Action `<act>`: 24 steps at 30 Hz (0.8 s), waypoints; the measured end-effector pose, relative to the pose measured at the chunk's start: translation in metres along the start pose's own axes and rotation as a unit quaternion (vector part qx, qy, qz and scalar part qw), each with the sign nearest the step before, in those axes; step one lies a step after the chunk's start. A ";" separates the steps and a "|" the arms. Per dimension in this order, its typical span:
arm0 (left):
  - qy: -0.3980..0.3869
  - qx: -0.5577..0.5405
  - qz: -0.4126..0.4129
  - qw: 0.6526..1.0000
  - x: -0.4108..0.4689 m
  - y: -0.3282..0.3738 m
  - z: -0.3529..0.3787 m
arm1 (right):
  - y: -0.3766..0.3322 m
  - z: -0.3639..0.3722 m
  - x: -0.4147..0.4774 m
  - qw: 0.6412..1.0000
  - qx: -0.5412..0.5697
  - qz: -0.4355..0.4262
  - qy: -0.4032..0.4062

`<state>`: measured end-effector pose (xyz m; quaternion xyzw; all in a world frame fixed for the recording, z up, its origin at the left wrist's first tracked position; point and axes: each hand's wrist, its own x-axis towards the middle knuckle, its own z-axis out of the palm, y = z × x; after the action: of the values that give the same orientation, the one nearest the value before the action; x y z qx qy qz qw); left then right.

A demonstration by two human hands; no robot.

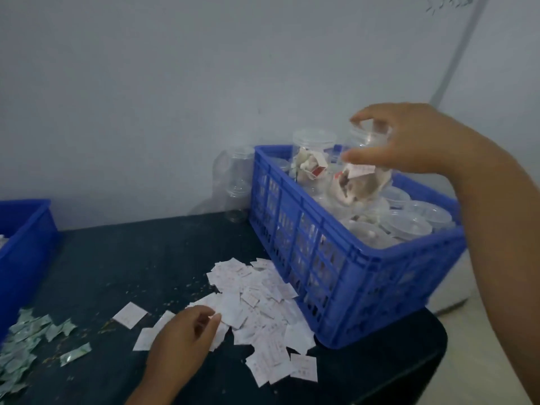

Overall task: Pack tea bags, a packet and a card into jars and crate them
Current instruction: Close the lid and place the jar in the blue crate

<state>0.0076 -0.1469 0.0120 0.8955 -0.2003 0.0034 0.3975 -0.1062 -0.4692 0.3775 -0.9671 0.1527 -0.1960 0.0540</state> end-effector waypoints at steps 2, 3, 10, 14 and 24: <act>0.028 0.006 0.001 1.000 0.002 -0.004 0.010 | 0.020 0.008 0.026 0.999 -0.033 0.040 0.015; 0.034 0.008 0.003 0.999 0.002 -0.004 0.012 | 0.027 0.014 0.037 0.997 -0.043 0.054 0.028; 0.036 0.018 -0.006 0.999 0.015 -0.004 0.013 | 0.056 0.068 0.079 0.993 -0.005 0.102 0.061; 0.036 0.024 -0.001 0.999 0.015 -0.006 0.014 | 0.064 0.079 0.092 0.993 0.044 0.103 0.045; 0.037 0.029 0.008 0.999 0.013 -0.011 0.016 | 0.068 0.064 0.093 0.988 0.100 0.068 0.097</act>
<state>0.0211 -0.1564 -0.0040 0.9043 -0.1923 0.0449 0.3786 -0.0177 -0.5606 0.3410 -0.9206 0.2026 -0.2991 0.1484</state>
